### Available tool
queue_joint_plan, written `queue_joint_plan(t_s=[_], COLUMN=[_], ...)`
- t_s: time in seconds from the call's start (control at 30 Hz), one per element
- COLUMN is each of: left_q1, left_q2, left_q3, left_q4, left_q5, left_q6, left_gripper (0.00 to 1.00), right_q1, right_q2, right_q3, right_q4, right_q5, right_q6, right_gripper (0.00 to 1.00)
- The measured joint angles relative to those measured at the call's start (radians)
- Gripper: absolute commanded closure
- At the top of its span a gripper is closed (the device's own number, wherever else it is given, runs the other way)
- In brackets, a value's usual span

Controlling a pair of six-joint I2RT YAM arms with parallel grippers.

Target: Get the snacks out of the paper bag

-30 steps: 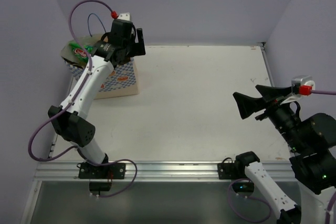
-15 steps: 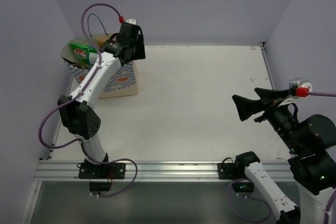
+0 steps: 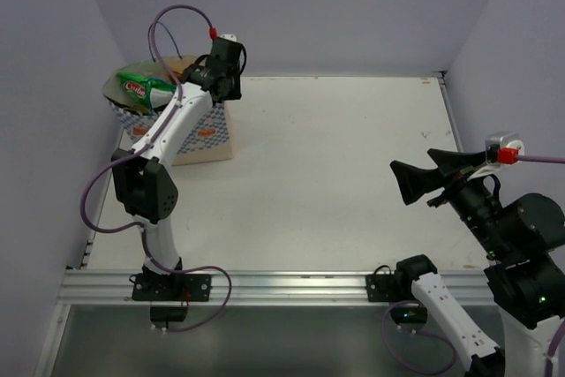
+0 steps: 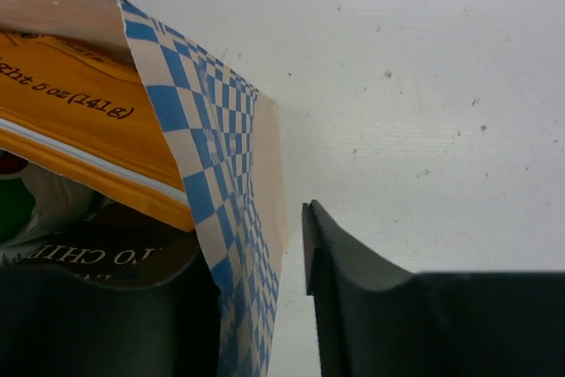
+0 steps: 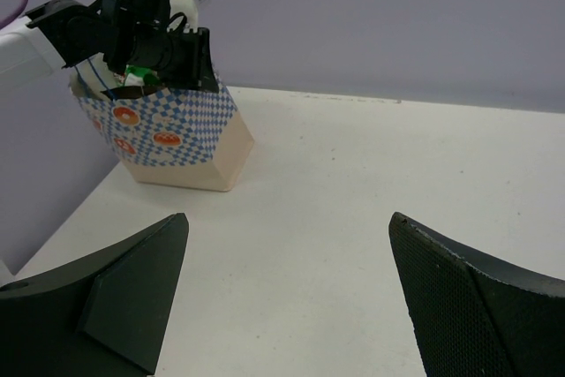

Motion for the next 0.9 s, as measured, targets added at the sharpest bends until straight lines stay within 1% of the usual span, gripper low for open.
queue_joint_plan(t_s=[0.03,0.1,0.2,0.27,0.4,0.47,0.7,0.9], left_q1=[0.0,-0.002,-0.013,-0.034,-0.114,-0.16,-0.375,-0.569], left_q2=[0.005,0.014,0.021,0.023,0.025,0.027,0.028,0.027], left_q3=[0.005,0.018,0.037,0.051,0.065,0.065,0.063,0.042], left_q4=[0.0,0.0,-0.002,-0.002,-0.006,-0.006,-0.002,-0.002], left_q5=[0.0,0.003,0.007,0.009,0.014,0.028,0.084,0.112], left_q6=[0.006,0.022,0.051,0.076,0.129,0.144,0.151,0.143], left_gripper=[0.73,0.79,0.81,0.87,0.9,0.94,0.95,0.94], right_q1=[0.0,0.0,0.0,0.0,0.0,0.0,0.0,0.0], right_q2=[0.0,0.0,0.0,0.0,0.0,0.0,-0.014,-0.02], right_q3=[0.0,0.0,0.0,0.0,-0.002,-0.004,-0.004,-0.004], right_q4=[0.0,0.0,0.0,0.0,0.0,0.0,-0.002,-0.002], right_q5=[0.0,-0.001,-0.003,-0.003,-0.009,-0.014,-0.025,-0.025], right_q6=[0.0,-0.001,-0.005,-0.006,-0.006,-0.006,-0.007,-0.007], right_gripper=[0.01,0.01,0.01,0.01,0.01,0.01,0.01,0.01])
